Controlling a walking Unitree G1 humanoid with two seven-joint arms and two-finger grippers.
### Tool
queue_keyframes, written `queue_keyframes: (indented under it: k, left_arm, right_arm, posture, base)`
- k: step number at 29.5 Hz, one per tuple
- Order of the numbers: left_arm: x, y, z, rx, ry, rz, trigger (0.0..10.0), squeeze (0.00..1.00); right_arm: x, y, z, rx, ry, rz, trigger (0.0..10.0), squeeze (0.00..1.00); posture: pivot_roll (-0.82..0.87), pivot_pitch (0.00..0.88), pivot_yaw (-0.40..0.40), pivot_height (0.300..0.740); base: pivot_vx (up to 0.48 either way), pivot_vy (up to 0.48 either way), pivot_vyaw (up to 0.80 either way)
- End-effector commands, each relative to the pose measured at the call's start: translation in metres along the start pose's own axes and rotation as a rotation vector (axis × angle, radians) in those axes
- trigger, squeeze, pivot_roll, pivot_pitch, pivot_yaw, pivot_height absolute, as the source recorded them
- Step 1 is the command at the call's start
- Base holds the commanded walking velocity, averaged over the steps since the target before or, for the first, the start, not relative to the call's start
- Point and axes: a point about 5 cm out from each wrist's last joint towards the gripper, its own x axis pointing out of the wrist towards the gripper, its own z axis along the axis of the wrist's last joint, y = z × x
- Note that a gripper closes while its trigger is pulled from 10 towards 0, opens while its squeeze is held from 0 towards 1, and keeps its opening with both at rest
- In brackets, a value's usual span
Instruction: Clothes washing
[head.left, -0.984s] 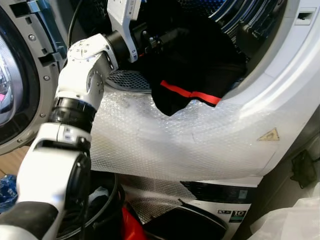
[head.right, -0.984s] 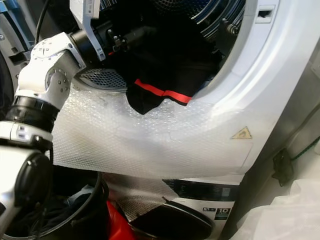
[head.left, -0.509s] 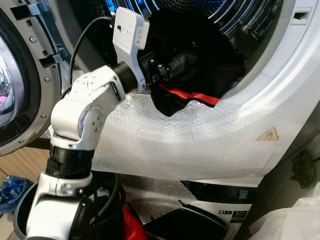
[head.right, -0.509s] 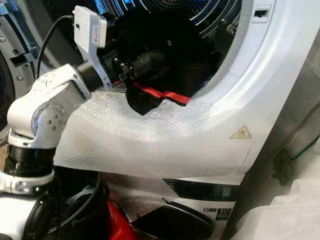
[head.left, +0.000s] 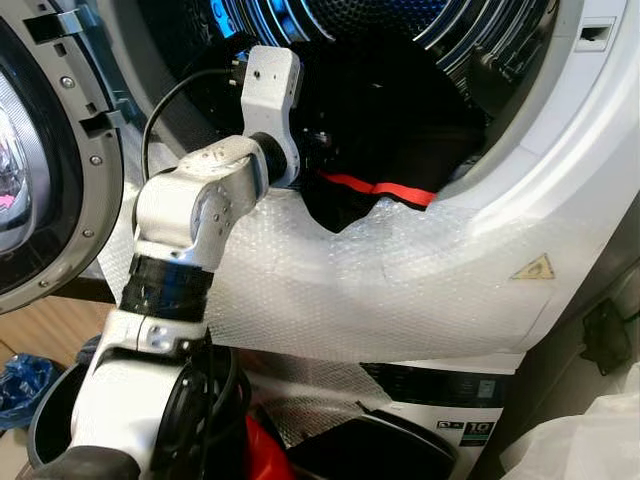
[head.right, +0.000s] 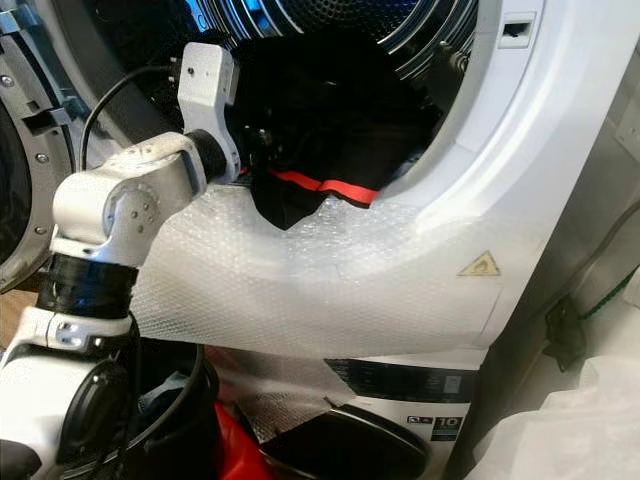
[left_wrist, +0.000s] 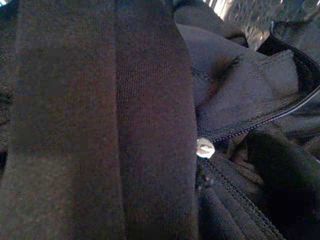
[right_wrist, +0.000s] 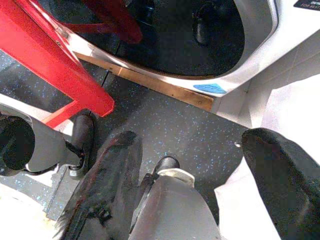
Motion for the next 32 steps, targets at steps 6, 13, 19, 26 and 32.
queue_keyframes:
  k: [6, 13, 19, 26, 32]
  left_arm:
    - [0.002, 0.007, -0.017, 0.002, 0.096, 0.015, 10.0, 0.00]
    - [0.022, 0.025, -0.006, 0.007, 0.111, -0.082, 10.0, 0.00]
    - [0.026, 0.048, -0.003, 0.023, 0.023, 0.046, 10.0, 0.00]
    - [0.021, 0.065, 0.022, -0.012, -0.142, 0.169, 10.0, 0.00]
    - [0.016, 0.075, 0.038, -0.016, -0.229, 0.268, 10.0, 0.00]
  right_arm:
    - [-0.001, 0.005, -0.004, 0.007, 0.016, 0.012, 10.0, 0.00]
    - [-0.005, 0.005, -0.016, 0.013, 0.030, 0.010, 10.0, 0.00]
    - [-0.010, -0.009, -0.032, 0.017, 0.046, -0.030, 10.0, 0.00]
    - [-0.020, -0.021, -0.056, 0.024, 0.079, -0.064, 10.0, 0.00]
    - [-0.020, -0.025, -0.056, 0.004, 0.070, -0.062, 10.0, 0.00]
  posture:
    - [0.03, 0.000, 0.135, 0.740]
    - [-0.05, 0.000, 0.132, 0.740]
    - [-0.12, 0.000, 0.125, 0.740]
    - [-0.18, 0.031, 0.114, 0.740]
    - [-0.19, 0.066, 0.100, 0.740]
  base:
    - [0.000, 0.000, 0.00]
    - [0.000, 0.000, 0.00]
    - [0.000, 0.000, 0.00]
    - [0.000, 0.000, 0.00]
    - [0.000, 0.000, 0.00]
